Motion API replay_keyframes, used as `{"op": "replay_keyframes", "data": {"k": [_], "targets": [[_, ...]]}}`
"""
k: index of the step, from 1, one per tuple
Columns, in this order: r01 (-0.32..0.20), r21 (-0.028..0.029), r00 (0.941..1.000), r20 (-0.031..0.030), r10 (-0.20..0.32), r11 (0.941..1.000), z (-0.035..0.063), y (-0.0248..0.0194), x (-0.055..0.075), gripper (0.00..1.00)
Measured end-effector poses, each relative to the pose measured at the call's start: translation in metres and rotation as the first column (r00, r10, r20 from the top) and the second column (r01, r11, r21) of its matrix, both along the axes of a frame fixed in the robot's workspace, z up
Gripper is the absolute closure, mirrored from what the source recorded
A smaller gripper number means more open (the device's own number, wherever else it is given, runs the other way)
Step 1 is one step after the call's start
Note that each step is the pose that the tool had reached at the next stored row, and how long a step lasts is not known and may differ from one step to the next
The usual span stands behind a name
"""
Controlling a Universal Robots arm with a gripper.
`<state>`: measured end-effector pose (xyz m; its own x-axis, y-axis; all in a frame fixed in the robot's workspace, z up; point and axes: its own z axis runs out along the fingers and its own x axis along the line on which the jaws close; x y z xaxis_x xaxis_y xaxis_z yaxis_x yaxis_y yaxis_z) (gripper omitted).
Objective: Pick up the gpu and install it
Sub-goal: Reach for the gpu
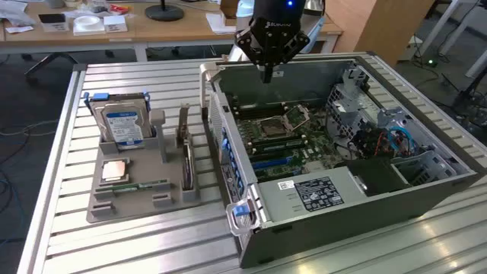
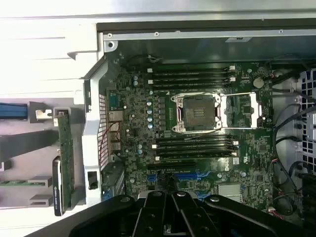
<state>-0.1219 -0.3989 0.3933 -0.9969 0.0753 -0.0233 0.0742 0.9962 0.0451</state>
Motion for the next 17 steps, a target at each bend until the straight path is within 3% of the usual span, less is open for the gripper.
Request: {"op": "replay_keyframes", "data": {"k": [14,17], "targets": [[0.000,0.0000,1.0000,0.0001,0.000,1.0000,0.0000,0.0000,-0.0001,0.89],[0.000,0.0011,1.0000,0.0009,0.000,1.0000,-0.0003,0.0000,-0.0071,0.89]]}}
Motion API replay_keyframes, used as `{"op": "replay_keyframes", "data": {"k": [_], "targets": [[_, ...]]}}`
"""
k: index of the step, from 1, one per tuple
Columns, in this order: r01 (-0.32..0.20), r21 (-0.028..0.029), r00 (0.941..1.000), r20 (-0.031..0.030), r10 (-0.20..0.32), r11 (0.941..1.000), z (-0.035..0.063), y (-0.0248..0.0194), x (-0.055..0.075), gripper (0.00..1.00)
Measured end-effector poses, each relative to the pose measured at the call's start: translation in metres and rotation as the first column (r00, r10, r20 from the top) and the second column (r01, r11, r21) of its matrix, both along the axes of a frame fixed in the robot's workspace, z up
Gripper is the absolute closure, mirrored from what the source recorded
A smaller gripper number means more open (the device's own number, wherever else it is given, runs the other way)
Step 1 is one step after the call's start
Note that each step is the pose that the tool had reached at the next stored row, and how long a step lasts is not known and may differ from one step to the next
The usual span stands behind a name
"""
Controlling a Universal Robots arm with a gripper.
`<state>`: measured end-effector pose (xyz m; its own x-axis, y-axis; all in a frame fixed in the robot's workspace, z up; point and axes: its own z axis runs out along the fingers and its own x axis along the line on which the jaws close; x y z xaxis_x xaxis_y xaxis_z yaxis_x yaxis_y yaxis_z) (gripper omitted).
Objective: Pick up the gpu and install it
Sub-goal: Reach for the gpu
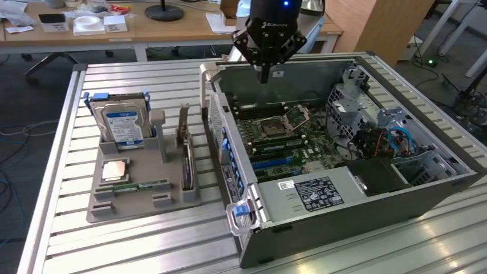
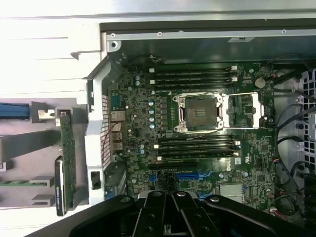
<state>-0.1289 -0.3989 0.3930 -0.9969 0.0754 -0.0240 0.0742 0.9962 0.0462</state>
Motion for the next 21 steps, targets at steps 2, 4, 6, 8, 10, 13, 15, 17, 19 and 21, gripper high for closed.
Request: {"op": "replay_keyframes", "data": {"k": [2,4,6,8,10,13,15,17,19,21], "targets": [[0.000,0.0004,1.0000,0.0012,0.000,1.0000,-0.0001,0.0000,-0.008,0.89],[0.000,0.0007,1.0000,0.0033,0.000,1.0000,-0.0002,0.0000,-0.016,0.89],[0.000,0.0010,1.0000,0.0057,0.000,1.0000,-0.0003,0.0000,-0.025,0.89],[0.000,0.0015,1.0000,0.0080,0.000,1.0000,-0.0004,0.0000,-0.035,0.89],[0.000,0.0018,1.0000,0.0097,0.000,1.0000,-0.0005,0.0000,-0.044,0.89],[0.000,0.0020,0.9999,0.0120,0.000,1.0000,-0.0007,0.0000,-0.057,0.89],[0.000,0.0020,0.9999,0.0131,0.000,1.0000,-0.0009,0.0000,-0.065,0.89],[0.000,0.0019,0.9999,0.0141,0.000,1.0000,-0.0010,0.0001,-0.073,0.89],[0.000,0.0020,0.9999,0.0148,0.000,1.0000,-0.0012,0.0001,-0.080,0.89],[0.000,0.0021,0.9999,0.0151,0.000,1.0000,-0.0014,0.0002,-0.087,0.89]]}}
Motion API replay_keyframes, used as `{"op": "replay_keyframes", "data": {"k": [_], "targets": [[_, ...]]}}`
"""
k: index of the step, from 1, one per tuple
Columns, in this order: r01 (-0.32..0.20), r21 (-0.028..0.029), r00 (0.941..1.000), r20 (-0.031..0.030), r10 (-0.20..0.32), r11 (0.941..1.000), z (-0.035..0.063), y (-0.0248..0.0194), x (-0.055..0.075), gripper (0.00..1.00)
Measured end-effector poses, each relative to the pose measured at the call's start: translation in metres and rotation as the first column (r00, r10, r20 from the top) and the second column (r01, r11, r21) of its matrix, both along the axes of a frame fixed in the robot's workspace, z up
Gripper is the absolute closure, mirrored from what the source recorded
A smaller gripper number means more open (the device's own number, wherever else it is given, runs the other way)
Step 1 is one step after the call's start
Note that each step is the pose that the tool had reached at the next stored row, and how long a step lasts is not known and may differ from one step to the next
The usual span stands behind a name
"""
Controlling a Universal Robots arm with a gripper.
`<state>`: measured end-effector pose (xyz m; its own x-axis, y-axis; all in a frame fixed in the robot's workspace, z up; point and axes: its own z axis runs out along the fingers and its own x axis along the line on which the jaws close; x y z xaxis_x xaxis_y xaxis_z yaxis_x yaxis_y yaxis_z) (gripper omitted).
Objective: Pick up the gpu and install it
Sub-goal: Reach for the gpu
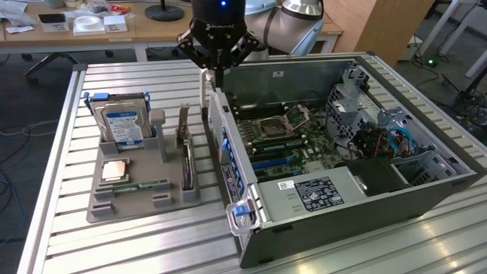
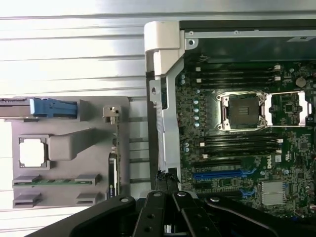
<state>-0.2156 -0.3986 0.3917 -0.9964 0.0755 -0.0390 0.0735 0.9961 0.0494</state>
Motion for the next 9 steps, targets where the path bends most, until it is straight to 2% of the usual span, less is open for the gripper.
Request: {"op": "replay_keyframes", "data": {"k": [9], "targets": [[0.000,0.0000,1.0000,0.0004,0.000,1.0000,-0.0001,0.0000,-0.0089,0.89]]}}
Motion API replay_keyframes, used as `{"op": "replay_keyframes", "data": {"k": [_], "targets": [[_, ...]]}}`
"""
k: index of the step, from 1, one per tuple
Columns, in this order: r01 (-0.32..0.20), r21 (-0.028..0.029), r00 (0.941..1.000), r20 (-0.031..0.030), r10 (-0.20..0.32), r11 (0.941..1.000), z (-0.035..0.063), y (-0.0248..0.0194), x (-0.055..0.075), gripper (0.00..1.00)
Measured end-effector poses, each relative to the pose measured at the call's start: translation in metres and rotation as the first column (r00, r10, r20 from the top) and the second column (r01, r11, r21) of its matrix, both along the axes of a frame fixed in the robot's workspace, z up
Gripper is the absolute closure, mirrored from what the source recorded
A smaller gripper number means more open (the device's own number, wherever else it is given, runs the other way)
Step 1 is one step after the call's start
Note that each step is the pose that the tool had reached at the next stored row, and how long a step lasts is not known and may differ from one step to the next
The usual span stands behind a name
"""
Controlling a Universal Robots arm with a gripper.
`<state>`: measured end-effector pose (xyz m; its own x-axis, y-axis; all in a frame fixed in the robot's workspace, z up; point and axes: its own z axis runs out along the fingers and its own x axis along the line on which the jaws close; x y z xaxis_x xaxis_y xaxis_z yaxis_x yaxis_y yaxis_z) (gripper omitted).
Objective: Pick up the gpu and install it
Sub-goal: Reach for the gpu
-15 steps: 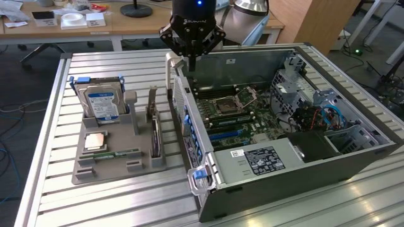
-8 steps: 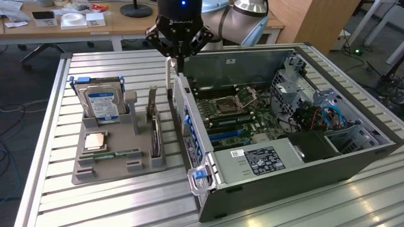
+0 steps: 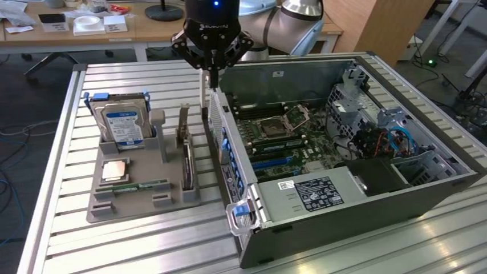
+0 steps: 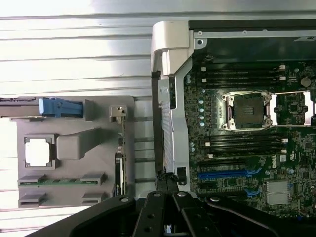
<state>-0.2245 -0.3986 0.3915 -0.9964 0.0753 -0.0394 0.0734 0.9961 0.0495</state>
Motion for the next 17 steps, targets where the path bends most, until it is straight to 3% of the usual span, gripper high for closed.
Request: {"op": "replay_keyframes", "data": {"k": [17], "targets": [[0.000,0.0020,1.0000,0.0047,0.000,1.0000,-0.0002,0.0003,-0.047,0.89]]}}
